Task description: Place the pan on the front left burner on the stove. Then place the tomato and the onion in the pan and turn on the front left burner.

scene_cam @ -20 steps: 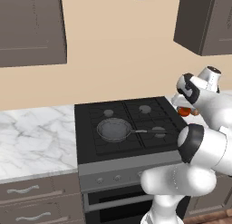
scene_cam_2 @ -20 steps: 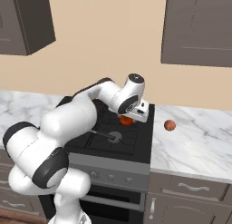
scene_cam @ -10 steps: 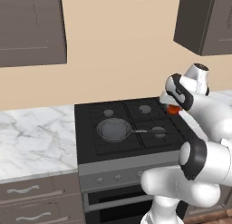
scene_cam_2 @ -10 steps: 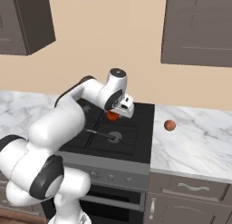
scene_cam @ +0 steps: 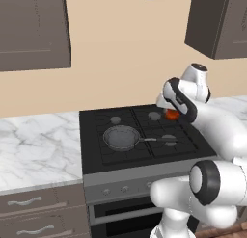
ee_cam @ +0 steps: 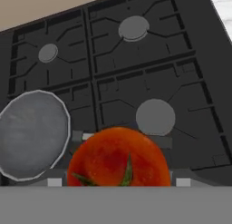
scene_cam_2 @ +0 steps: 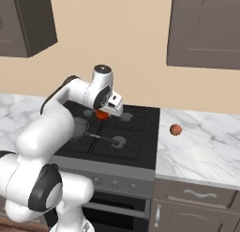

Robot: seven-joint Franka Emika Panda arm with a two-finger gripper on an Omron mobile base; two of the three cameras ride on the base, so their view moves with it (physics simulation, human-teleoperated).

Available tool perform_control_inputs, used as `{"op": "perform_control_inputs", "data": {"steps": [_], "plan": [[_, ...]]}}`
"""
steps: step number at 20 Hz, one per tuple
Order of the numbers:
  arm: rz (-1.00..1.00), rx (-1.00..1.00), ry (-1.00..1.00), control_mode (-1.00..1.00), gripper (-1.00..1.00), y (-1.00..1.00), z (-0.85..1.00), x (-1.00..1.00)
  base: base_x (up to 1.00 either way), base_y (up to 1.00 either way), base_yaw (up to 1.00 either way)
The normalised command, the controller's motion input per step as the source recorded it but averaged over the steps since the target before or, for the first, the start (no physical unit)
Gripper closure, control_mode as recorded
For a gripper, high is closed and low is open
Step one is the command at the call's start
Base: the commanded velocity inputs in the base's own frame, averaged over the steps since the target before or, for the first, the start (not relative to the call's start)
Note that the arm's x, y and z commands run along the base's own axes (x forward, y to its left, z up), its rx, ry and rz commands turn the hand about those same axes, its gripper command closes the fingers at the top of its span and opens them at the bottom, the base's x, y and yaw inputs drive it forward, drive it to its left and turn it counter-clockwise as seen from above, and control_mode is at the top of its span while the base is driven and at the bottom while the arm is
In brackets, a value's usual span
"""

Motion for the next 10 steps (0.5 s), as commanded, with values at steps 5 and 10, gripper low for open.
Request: {"op": "perform_control_inputs", "data": {"steps": [5,10], "plan": [[0.0,0.0,0.0,-1.0,1.0,0.7,0.07,-0.03,0.0,0.0,0.0],[0.0,0.0,0.0,-1.0,1.0,0.73,0.0,0.0,0.0,0.0,0.0]]}}
